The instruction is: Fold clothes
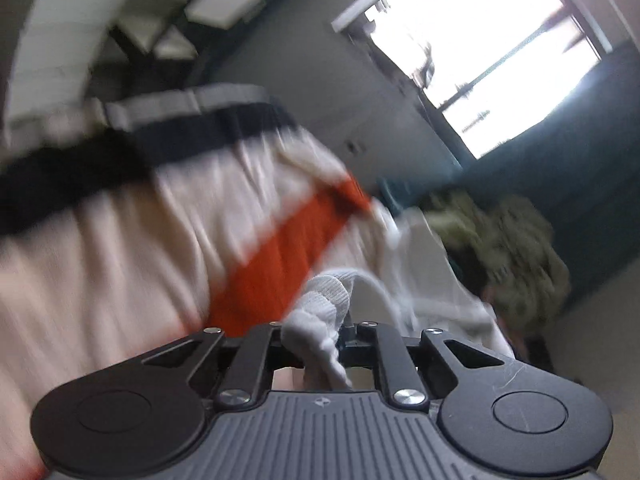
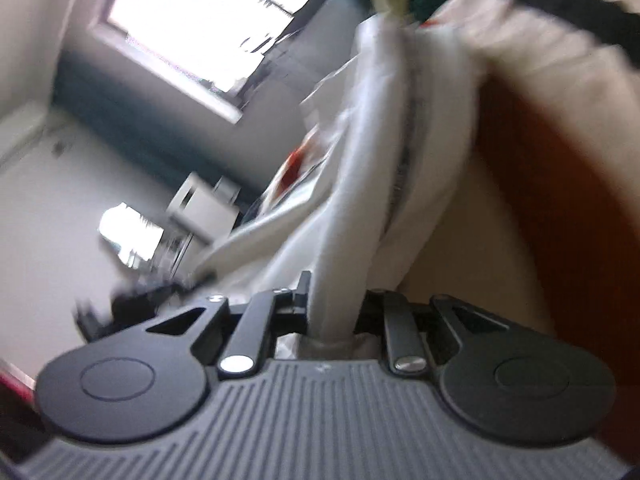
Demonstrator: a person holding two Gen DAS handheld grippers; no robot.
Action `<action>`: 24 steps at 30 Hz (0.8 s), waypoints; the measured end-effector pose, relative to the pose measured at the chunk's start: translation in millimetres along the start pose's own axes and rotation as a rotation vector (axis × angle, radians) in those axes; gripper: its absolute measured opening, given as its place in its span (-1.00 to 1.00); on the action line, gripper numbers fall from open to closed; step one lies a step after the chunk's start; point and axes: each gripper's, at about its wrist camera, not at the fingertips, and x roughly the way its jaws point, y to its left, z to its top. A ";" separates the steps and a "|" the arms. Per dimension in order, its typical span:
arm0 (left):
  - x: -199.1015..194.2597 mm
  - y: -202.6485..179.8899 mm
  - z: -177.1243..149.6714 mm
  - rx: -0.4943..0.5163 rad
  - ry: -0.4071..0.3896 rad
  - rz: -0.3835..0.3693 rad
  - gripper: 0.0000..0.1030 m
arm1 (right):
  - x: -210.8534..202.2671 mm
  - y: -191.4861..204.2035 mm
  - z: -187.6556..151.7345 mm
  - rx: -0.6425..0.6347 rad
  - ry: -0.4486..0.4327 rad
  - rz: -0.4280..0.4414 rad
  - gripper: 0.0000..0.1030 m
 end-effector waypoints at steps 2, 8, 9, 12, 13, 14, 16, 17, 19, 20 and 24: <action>-8.2 8.6 44.1 0.002 -0.058 0.046 -0.76 | 29.2 29.1 -19.6 -0.014 0.036 0.055 -0.68; -9.4 29.1 170.8 0.135 -0.199 0.254 -0.76 | 144.7 115.0 -59.9 -0.001 0.171 0.240 -0.69; -5.6 34.4 189.8 0.159 -0.218 0.299 -0.76 | 164.2 123.9 -65.5 0.021 0.205 0.268 -0.69; 19.2 56.5 231.1 0.209 -0.244 0.425 -0.76 | 217.8 142.3 -86.2 0.062 0.314 0.326 -0.69; 31.7 65.5 236.1 0.211 -0.229 0.442 -0.75 | 232.2 146.1 -93.3 0.071 0.347 0.333 -0.69; 45.4 74.9 239.4 0.210 -0.209 0.455 -0.75 | 242.2 147.0 -99.7 0.078 0.375 0.328 -0.69; 70.6 92.0 242.0 0.205 -0.177 0.483 -0.74 | 255.4 145.8 -107.9 0.094 0.419 0.310 -0.69; 81.3 99.0 240.0 0.198 -0.169 0.499 -0.74 | 259.6 145.2 -112.3 0.101 0.439 0.301 -0.69; 95.1 108.3 236.3 0.177 -0.157 0.507 -0.69 | 265.1 145.0 -117.5 0.105 0.466 0.286 -0.69; 98.6 110.2 234.8 0.167 -0.151 0.510 -0.63 | 266.3 146.8 -118.1 0.095 0.478 0.279 -0.67; 86.9 125.8 229.8 0.100 -0.118 0.521 -0.12 | 249.6 166.2 -116.6 -0.058 0.465 0.230 -0.58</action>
